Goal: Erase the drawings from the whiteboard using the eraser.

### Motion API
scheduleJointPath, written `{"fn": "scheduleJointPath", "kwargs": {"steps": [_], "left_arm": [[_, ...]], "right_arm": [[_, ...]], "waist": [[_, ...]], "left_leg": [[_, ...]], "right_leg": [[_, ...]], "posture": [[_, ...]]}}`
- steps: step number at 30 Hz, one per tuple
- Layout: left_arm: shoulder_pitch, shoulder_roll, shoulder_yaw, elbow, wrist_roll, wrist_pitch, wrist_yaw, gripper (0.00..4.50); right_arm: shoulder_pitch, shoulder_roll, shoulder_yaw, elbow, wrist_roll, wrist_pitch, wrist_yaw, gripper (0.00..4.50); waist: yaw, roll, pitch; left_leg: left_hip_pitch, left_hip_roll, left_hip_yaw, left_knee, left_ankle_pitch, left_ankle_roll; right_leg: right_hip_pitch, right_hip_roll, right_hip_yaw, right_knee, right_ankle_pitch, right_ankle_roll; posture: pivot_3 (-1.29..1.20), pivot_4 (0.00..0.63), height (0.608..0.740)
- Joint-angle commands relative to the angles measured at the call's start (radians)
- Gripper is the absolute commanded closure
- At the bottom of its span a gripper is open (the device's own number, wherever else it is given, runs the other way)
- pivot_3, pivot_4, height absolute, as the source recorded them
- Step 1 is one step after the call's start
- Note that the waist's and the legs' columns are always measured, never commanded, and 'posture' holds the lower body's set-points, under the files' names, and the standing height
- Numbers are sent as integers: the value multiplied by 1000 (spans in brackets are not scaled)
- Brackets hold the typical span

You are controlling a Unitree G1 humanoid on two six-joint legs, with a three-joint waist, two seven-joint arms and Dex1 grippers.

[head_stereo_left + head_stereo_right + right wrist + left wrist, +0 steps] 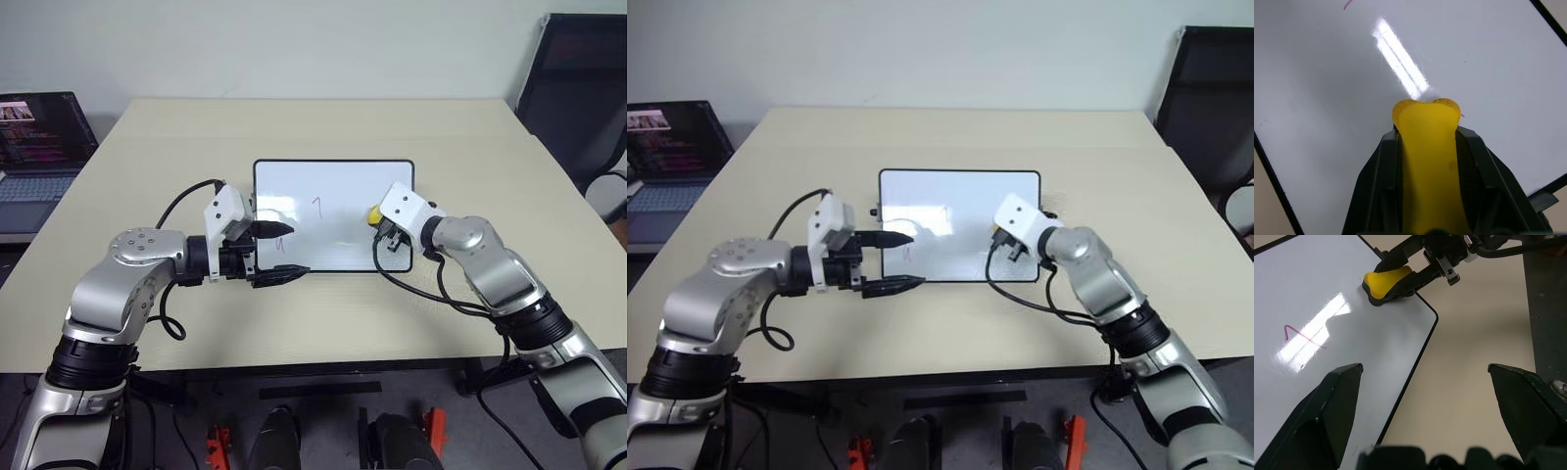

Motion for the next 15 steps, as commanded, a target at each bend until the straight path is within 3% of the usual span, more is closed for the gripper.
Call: {"fn": "scheduleJointPath", "kwargs": {"steps": [1,5,15], "left_arm": [[-7,9,19,-29,-12,-4,2,0],[3,9,19,-38,-15,-2,1,0],[32,19,31,-57,-19,9,5,0]], "right_arm": [[-31,34,-33,62,-73,-51,-90,3383],[-50,62,-55,103,-115,-97,-144,3386],[72,-23,15,2,-110,17,91,3389]], "waist": [[0,0,0],[-1,0,0],[0,-1,-1]], "left_leg": [[0,0,0,0,0,0],[0,0,0,0,1,1],[0,0,0,0,1,1]], "right_leg": [[0,0,0,0,0,0],[-1,0,0,1,1,0],[0,0,0,0,0,0]], "posture": [[0,150,740],[0,150,740],[0,150,740]]}}
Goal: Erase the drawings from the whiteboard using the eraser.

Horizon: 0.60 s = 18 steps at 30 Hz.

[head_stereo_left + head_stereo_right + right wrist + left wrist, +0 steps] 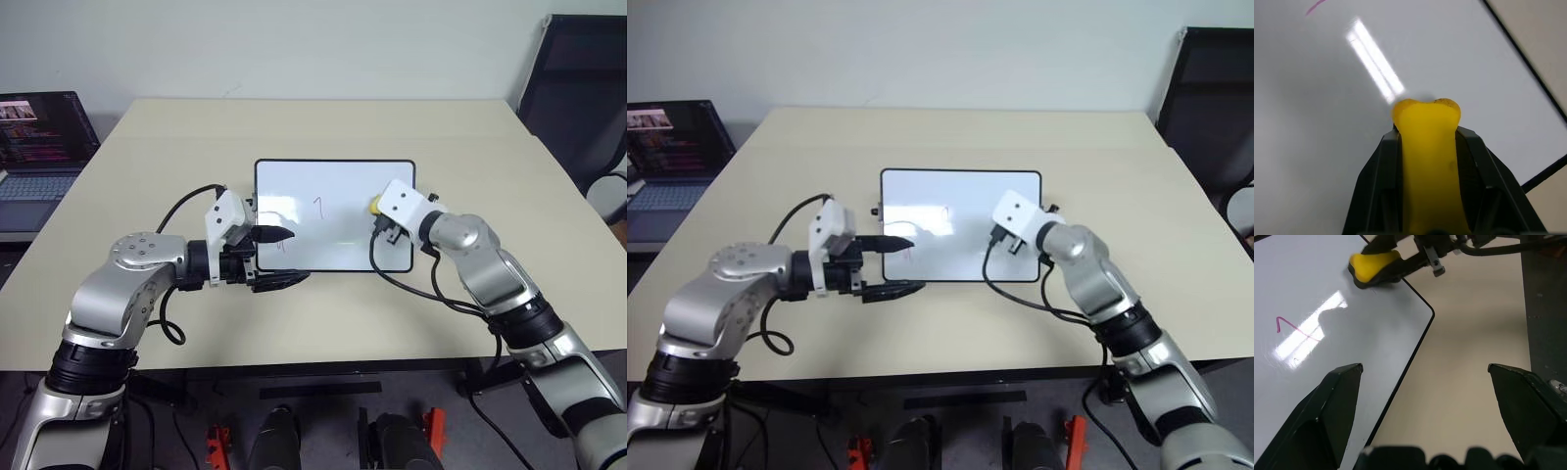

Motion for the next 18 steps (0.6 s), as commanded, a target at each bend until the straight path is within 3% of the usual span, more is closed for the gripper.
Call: {"fn": "scheduleJointPath", "kwargs": {"steps": [1,3,10,18], "left_arm": [[0,18,28,-41,-16,0,4,0],[1,17,29,-44,-16,2,5,0],[17,16,35,-49,-18,8,10,0],[71,34,104,-56,-16,20,62,0]], "right_arm": [[40,-31,21,-2,-8,63,77,3389],[36,-32,14,-3,-21,57,79,3390],[-55,40,-59,91,-93,-86,-114,3390],[-34,64,-20,95,-111,-85,-55,3392]], "waist": [[-1,0,0],[-1,0,0],[-2,0,0],[-5,0,0]], "left_leg": [[0,0,0,0,0,0],[1,0,0,0,0,0],[1,0,0,0,2,2],[-1,0,0,-2,2,3]], "right_leg": [[0,0,0,0,0,0],[0,0,0,0,0,-1],[-1,0,1,0,2,-4],[-3,0,1,-1,3,-1]], "posture": [[0,150,740],[0,150,740],[0,150,740],[0,150,740]]}}
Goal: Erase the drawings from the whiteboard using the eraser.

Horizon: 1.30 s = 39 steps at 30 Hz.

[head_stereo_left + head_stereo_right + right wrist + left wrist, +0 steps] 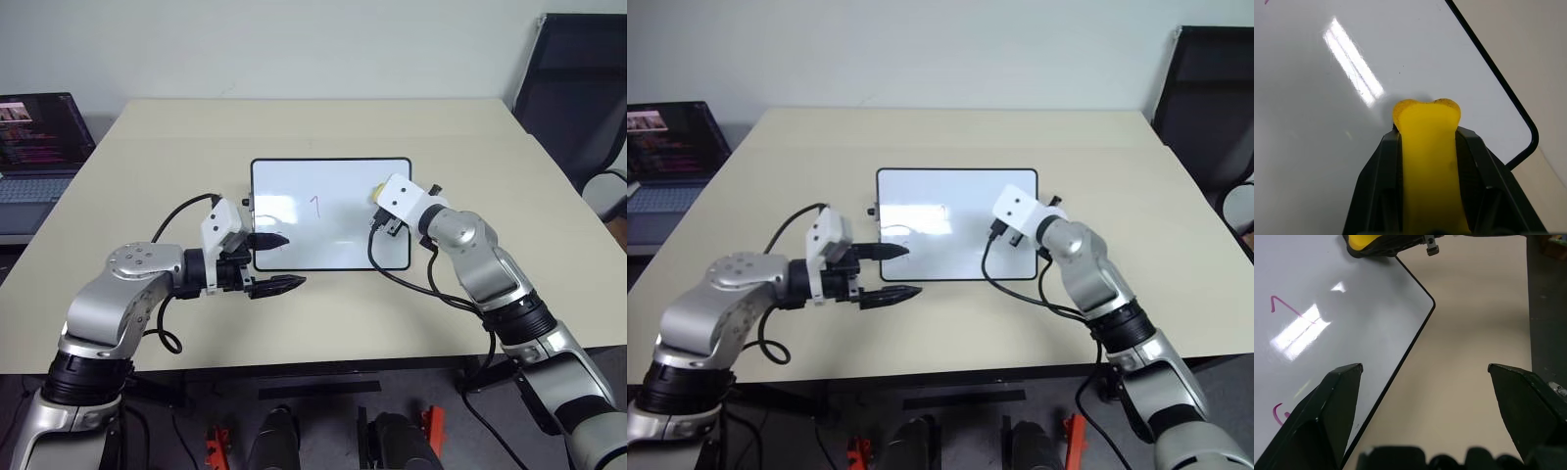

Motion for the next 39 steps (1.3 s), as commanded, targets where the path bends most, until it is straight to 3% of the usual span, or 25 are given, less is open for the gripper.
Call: {"fn": "scheduleJointPath", "kwargs": {"steps": [1,9,16,22,30,39], "left_arm": [[18,37,75,-34,-14,3,27,0],[96,57,145,-54,-12,23,98,0],[182,61,225,-104,-24,67,175,0],[201,46,271,-117,-23,71,240,0],[203,31,269,-132,-29,78,303,0],[214,33,258,-163,-38,90,311,0]], "right_arm": [[22,-11,22,-5,-10,35,73,3392],[45,5,-41,-73,28,43,130,3395],[167,-2,-39,-373,182,211,298,3397],[194,82,-37,-391,169,204,198,3397],[59,208,15,-193,138,100,123,3398],[-264,307,59,326,40,-158,33,3398]], "waist": [[-1,0,0],[1,0,0],[4,0,0],[3,0,0],[3,0,0],[5,0,0]], "left_leg": [[0,0,0,0,0,0],[0,2,0,0,0,0],[-5,6,1,-2,-1,-2],[-5,11,1,-2,-2,-3],[-4,12,4,-2,-2,-4],[-4,12,5,-2,-2,-4]], "right_leg": [[0,0,0,0,0,0],[0,1,0,0,-2,-3],[-7,5,0,0,-2,-4],[-9,10,0,1,-3,-6],[-9,10,2,1,-2,-6],[-10,11,2,1,1,-10]], "posture": [[0,150,740],[0,150,740],[0,150,740],[0,150,740],[0,150,740],[0,150,740]]}}
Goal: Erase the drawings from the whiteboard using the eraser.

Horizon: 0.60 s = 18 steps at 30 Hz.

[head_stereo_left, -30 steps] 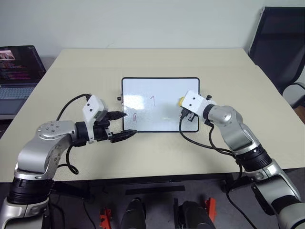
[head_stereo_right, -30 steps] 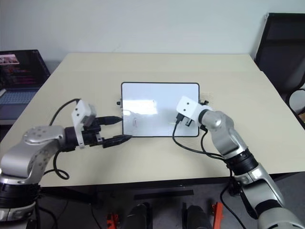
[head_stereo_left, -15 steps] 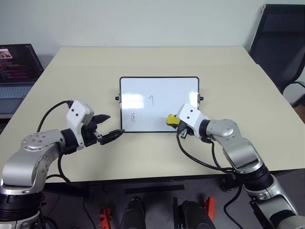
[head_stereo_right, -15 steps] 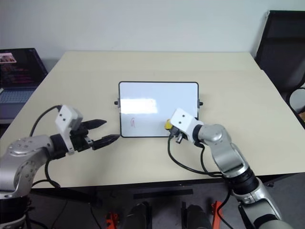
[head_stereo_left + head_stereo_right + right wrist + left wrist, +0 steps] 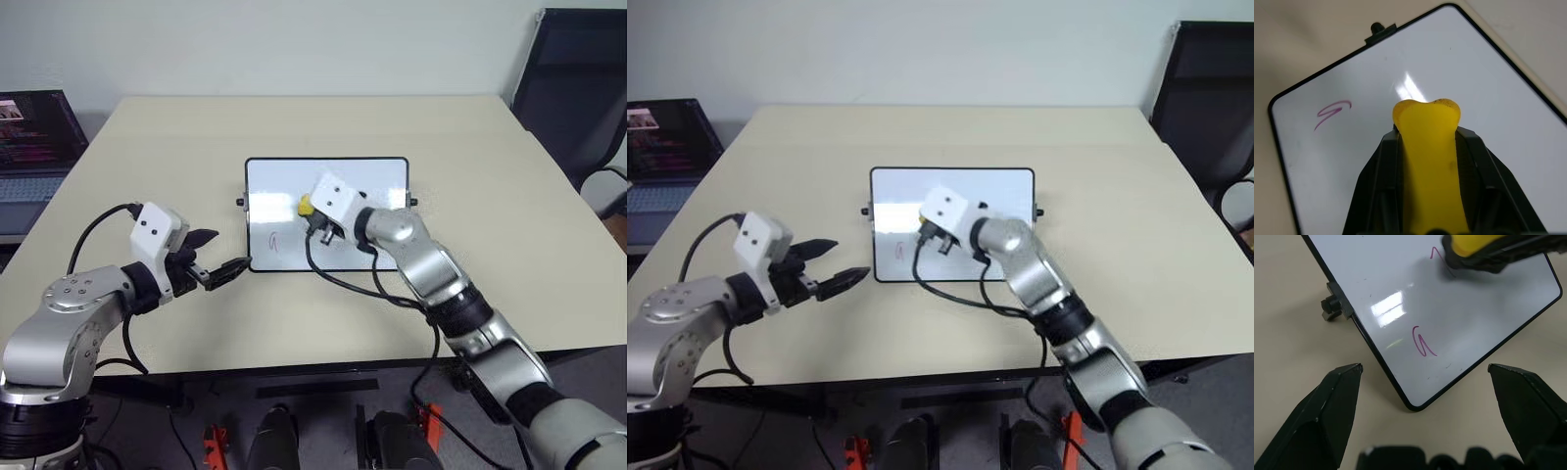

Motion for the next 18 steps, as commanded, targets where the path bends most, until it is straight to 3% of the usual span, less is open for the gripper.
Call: {"fn": "scheduleJointPath", "kwargs": {"steps": [1,7,14,18], "left_arm": [[1,5,18,-45,-20,-1,3,0],[9,-1,17,-61,-23,1,6,0],[22,0,21,-65,-27,-3,5,0],[18,5,17,-53,-26,-9,-1,0]], "right_arm": [[-110,12,12,185,-55,-150,-47,3398],[-187,-4,67,404,-127,-275,4,3398],[-118,-78,124,391,-156,-301,191,3398],[-125,-97,122,395,-183,-335,174,3398]], "waist": [[1,0,0],[-2,0,0],[0,-1,0],[1,-1,0]], "left_leg": [[0,0,0,0,0,0],[0,0,1,0,0,0],[4,1,1,1,0,0],[6,1,1,2,0,0]], "right_leg": [[0,0,0,0,0,0],[-1,0,1,0,0,-1],[2,0,2,1,0,2],[2,0,2,1,1,3]], "posture": [[0,150,740],[0,150,740],[0,150,740],[0,150,740]]}}
